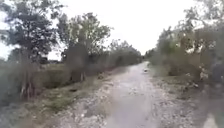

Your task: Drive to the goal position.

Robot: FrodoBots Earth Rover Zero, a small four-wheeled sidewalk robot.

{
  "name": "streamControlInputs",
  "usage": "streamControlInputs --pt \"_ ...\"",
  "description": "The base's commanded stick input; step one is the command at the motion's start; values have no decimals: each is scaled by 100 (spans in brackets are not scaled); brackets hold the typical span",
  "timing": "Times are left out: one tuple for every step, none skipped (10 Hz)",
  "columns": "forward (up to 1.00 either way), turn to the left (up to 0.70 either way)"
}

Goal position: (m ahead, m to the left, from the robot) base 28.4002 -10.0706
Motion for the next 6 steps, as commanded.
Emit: streamControlInputs --pt "85 0" --pt "85 0" --pt "85 0" --pt "85 0" --pt "85 0" --pt "85 0"
